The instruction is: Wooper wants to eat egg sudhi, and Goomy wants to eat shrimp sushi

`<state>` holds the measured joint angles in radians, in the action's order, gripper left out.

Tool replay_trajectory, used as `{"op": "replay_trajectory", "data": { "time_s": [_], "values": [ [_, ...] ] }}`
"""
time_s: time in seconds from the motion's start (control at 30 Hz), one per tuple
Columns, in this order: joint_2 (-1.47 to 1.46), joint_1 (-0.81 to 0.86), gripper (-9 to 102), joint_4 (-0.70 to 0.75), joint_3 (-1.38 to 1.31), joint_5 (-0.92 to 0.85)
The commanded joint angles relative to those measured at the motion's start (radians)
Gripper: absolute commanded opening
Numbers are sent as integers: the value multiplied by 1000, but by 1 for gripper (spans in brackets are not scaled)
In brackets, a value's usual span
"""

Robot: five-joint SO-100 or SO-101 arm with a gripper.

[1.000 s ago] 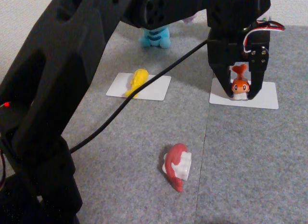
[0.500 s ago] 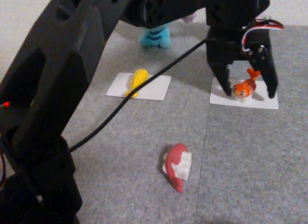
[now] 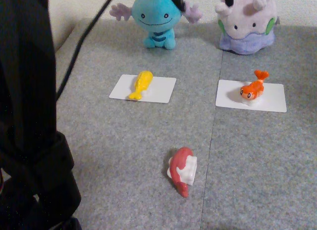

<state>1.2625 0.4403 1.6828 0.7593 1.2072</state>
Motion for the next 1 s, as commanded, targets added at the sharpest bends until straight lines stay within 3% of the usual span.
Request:
{"op": "replay_trajectory", "data": {
  "time_s": [0.0, 0.2, 0.4, 0.6, 0.97],
  "values": [
    [110, -25, 27, 20, -21, 44],
    [316, -137, 27, 20, 195, 92],
    [612, -359, 27, 9, 541, 215],
    [824, -540, 27, -161, 819, 362],
    [996, -522, 27, -592, 1480, 331]
  ]
}}
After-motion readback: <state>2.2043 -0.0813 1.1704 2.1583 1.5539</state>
